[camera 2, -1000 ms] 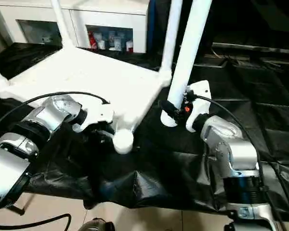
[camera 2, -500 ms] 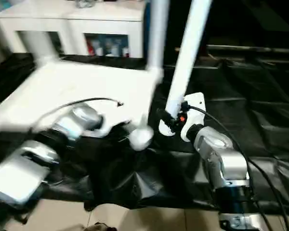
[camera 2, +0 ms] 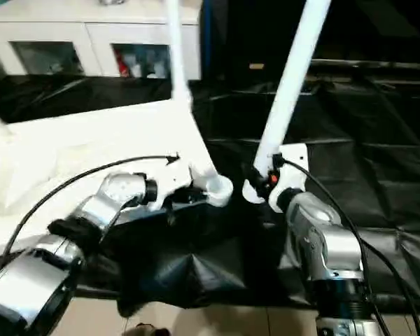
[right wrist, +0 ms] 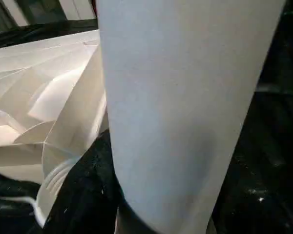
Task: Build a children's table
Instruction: Insert table leg to table base
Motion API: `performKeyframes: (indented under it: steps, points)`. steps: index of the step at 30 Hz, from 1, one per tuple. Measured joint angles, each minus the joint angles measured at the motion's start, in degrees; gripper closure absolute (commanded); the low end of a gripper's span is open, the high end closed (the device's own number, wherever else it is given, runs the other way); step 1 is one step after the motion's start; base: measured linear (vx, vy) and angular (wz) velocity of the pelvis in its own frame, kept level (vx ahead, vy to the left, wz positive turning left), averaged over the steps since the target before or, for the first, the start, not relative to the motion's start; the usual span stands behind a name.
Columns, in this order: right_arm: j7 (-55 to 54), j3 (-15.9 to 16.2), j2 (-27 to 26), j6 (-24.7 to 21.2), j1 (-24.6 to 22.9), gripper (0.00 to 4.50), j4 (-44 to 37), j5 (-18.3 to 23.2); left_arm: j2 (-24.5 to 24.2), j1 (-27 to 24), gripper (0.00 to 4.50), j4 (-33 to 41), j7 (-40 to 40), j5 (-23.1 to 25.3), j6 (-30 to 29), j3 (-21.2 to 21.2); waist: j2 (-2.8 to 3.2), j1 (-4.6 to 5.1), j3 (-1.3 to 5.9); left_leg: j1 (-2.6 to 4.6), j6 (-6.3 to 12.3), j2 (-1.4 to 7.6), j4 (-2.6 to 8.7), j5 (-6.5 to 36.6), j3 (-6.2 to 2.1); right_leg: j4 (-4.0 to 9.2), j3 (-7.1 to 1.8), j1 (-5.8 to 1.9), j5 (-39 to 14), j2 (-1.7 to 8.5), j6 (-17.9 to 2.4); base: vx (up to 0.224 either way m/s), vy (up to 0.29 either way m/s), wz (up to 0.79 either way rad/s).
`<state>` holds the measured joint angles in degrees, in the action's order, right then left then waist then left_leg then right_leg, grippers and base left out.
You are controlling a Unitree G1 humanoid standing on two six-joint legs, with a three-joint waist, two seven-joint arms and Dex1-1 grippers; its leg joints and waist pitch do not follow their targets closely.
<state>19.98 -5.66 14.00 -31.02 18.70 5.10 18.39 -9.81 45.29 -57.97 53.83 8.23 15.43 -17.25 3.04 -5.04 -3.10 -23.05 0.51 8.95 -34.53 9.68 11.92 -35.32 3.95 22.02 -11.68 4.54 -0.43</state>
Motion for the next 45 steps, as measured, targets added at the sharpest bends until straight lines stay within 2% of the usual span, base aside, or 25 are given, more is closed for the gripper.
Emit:
performKeyframes:
  steps: [3,4,15,22,27,33,35,40,45]
  points:
    - [0.59,0.29,0.21,-0.13,0.01,2.57,-0.42,0.02,-0.79,-0.59,3.81,0.70,2.21,-1.68,-0.64,1.30,-0.09,-0.04,-0.05,0.01,-0.01,0.00,0.00,0.00,0.04,0.00,-0.03,0.00,0.00,0.00,0.00,0.000,0.000,0.00]
    - [0.73,0.46,0.30,-0.13,0.01,2.57,-0.55,0.03,-1.29,-0.65,3.51,0.77,2.80,-1.96,-0.93,1.80,-0.17,-0.04,-0.06,0.02,-0.01,0.00,0.00,0.00,0.04,0.00,-0.04,0.01,0.00,0.00,0.00,0.000,0.000,0.00]
    - [2.97,1.10,1.02,-0.25,0.01,2.57,-0.55,0.03,-3.71,-0.53,3.49,0.85,6.41,-3.10,-3.08,2.68,-0.45,0.10,-0.16,0.04,-0.03,0.00,0.05,-0.01,0.07,0.02,-0.07,0.02,0.01,0.00,0.00,0.000,0.000,0.00]
    - [3.14,1.59,1.05,-0.25,0.01,2.57,-0.55,0.02,-4.06,-0.49,4.22,0.85,7.86,-3.09,-3.90,2.71,-0.50,0.10,-0.16,0.06,-0.04,0.00,0.05,-0.02,0.07,0.01,-0.08,0.02,0.01,0.00,0.01,0.000,0.000,0.00]
    - [3.73,1.60,1.06,-0.25,0.01,2.57,-0.57,0.02,-4.19,-0.49,4.47,0.86,7.87,-2.90,-4.38,2.65,-0.50,0.15,-0.16,0.08,-0.05,0.00,0.05,-0.03,0.08,0.00,-0.08,0.02,0.03,0.00,0.02,0.000,0.000,0.00]
    - [3.84,1.61,1.21,-0.25,0.01,2.57,-0.59,0.02,-4.58,-0.49,4.50,0.98,7.58,-2.29,-3.90,2.11,-0.62,0.21,-0.10,0.10,-0.06,0.01,0.06,-0.03,0.08,-0.01,-0.08,0.02,0.03,0.00,0.02,0.000,0.000,0.00]
    - [4.00,1.61,1.30,-0.25,0.02,2.57,-0.59,0.02,-4.60,-0.50,4.03,1.03,7.48,-2.32,-4.24,2.09,-0.73,0.21,-0.06,0.12,-0.06,0.01,0.06,-0.03,0.08,-0.02,-0.08,0.01,0.03,0.00,0.02,0.000,0.000,0.00]
    - [4.11,1.62,1.31,-0.25,0.02,2.57,-0.59,0.01,-5.04,-0.49,3.77,1.49,7.20,-2.13,-5.32,2.12,-0.80,0.38,-0.08,0.12,-0.06,0.01,0.06,-0.04,0.08,-0.01,-0.09,0.01,0.04,0.00,0.01,0.000,0.000,0.00]
    - [4.15,1.63,1.29,-0.24,0.04,2.57,-0.58,0.02,-5.41,-0.50,3.75,1.49,7.26,-2.19,-5.36,2.12,-0.81,0.57,-0.08,0.13,-0.06,0.01,0.07,-0.04,0.08,-0.01,-0.09,0.01,0.04,0.00,0.01,0.000,0.000,0.00]
